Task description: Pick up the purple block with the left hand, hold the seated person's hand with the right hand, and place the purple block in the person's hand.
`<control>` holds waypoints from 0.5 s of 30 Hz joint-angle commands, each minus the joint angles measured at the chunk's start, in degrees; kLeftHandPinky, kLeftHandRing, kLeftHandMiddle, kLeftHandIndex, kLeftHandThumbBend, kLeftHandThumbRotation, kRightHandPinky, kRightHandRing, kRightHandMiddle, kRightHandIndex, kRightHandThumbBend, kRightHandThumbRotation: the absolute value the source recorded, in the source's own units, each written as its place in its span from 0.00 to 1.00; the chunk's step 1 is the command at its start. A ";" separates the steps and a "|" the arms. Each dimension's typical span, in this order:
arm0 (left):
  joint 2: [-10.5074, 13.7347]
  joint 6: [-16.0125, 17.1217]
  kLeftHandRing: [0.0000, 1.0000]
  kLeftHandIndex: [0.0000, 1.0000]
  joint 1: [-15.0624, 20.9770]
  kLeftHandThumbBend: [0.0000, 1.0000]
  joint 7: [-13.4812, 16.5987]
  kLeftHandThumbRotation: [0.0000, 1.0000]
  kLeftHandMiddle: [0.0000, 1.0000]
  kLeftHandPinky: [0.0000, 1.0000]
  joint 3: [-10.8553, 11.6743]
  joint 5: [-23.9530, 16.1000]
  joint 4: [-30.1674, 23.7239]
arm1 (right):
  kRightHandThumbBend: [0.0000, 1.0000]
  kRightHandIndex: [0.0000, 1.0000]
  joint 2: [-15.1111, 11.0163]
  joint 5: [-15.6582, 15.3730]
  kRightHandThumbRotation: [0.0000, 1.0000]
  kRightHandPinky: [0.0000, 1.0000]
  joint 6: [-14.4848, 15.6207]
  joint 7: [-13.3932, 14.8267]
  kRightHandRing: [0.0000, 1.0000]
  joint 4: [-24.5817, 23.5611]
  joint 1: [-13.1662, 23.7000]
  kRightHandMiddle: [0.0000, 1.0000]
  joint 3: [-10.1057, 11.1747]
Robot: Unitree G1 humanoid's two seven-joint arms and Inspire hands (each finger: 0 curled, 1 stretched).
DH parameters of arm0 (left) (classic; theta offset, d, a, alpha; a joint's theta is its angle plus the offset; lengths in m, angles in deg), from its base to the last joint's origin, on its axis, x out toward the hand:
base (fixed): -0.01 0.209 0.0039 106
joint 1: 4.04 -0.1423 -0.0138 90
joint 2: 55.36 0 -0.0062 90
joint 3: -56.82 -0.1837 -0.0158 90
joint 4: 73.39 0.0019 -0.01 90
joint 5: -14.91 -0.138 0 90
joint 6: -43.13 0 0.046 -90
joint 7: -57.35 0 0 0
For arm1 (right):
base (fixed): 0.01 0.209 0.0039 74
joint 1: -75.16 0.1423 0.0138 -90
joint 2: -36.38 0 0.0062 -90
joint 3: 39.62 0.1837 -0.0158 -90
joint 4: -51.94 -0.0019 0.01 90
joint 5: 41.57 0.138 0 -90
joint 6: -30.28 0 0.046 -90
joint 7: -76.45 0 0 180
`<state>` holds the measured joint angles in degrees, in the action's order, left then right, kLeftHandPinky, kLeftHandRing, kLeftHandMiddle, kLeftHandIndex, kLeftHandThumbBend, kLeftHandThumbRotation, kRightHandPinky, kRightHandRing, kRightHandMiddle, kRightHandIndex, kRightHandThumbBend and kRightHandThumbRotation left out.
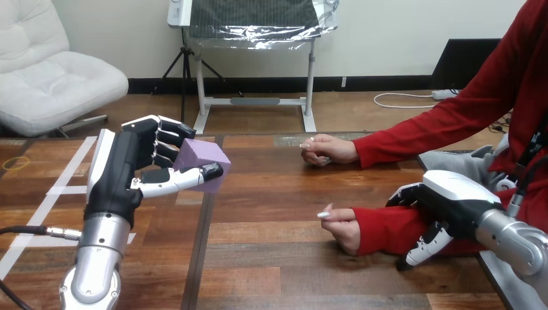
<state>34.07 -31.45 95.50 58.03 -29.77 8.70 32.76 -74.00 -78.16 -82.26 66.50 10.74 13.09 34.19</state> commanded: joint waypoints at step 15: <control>-0.05 0.91 0.39 0.42 2.91 0.61 1.20 0.00 0.42 0.34 1.40 0.36 -1.36 | 0.89 0.67 -0.05 1.22 0.22 0.54 0.16 -1.18 0.65 2.51 5.91 0.68 -1.12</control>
<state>34.07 -31.42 95.48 58.57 -29.59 8.61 32.75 -74.00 -77.82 -81.50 65.71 12.45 14.23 33.28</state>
